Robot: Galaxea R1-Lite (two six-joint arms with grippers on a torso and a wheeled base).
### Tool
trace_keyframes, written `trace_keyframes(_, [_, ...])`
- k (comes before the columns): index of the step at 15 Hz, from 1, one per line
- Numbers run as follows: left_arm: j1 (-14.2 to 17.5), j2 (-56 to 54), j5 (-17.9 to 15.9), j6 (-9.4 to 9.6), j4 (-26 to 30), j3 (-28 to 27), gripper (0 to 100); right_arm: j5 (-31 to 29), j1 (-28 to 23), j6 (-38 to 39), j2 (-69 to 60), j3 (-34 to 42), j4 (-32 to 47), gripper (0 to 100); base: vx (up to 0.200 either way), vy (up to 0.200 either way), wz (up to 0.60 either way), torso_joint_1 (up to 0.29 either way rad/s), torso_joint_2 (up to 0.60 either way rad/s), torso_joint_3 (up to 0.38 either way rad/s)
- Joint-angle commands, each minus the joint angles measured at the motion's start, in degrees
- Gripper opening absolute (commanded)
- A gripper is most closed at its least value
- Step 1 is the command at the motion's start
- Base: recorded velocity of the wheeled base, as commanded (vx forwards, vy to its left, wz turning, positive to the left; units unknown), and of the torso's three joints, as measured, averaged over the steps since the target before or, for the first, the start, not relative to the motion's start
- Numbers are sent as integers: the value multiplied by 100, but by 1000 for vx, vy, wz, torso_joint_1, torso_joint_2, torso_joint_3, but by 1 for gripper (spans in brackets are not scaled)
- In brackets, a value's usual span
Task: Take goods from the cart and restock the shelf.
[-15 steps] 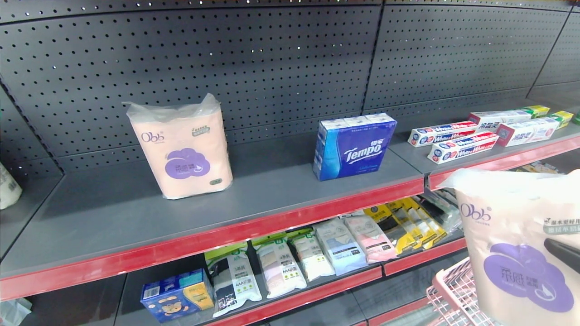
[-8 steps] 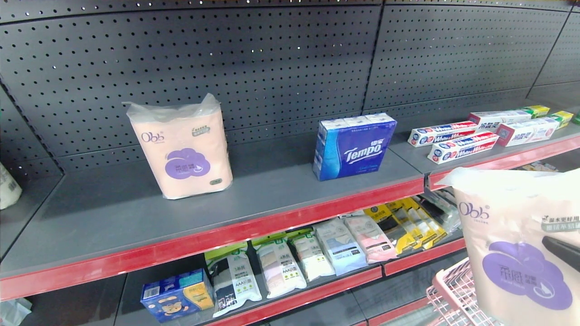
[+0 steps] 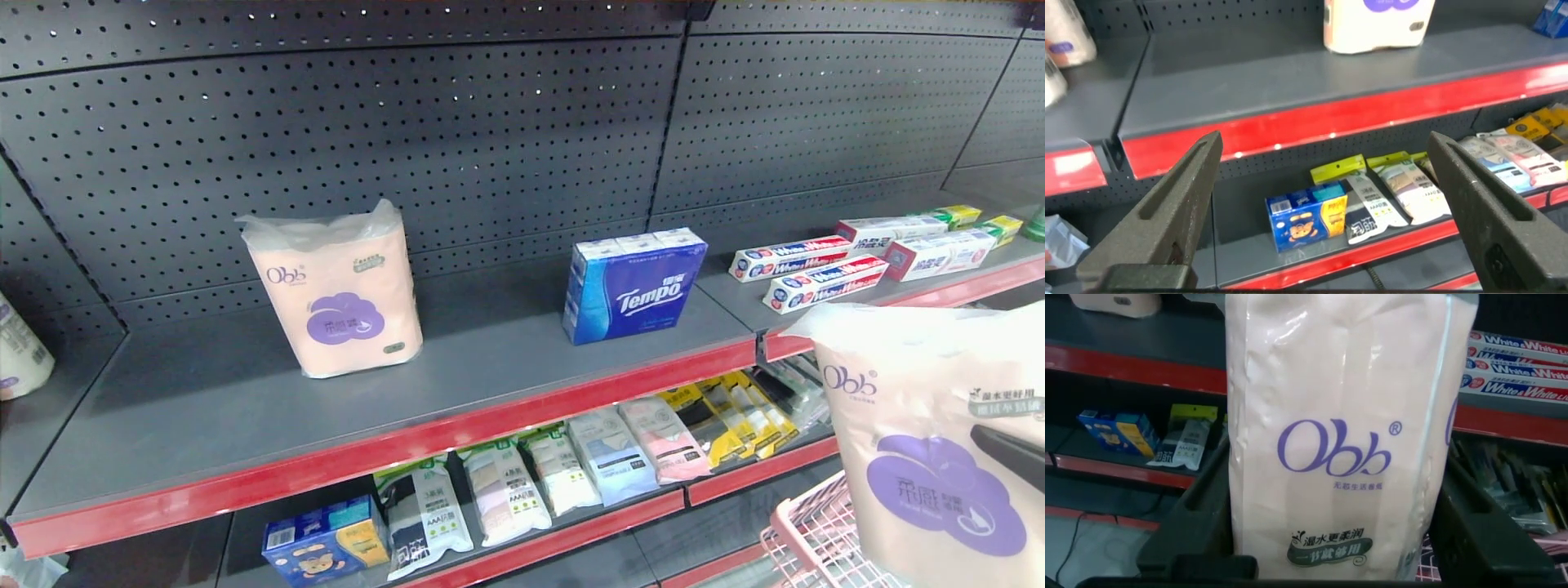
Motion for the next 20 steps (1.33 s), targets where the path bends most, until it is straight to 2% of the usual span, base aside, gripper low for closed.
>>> trace_keyframes(1, [2, 9, 4, 0, 0, 2, 100, 1, -1, -19, 23, 4, 2, 0, 0, 0, 0, 168, -369, -198])
trace_keyframes(6, [2, 9, 4, 0, 0, 2, 100, 1, -1, -107, 102, -49, -6, 0, 0, 0, 0, 156, -327, -172])
trace_keyframes(19, [2, 9, 4, 0, 0, 2, 100, -8, -18, -274, 102, 4, -6, 0, 0, 0, 0, 3, -5, -2])
trace_keyframes(20, [2, 9, 4, 0, 0, 2, 100, -8, -18, -300, 102, 12, -6, 0, 0, 0, 600, 2, 7, 2])
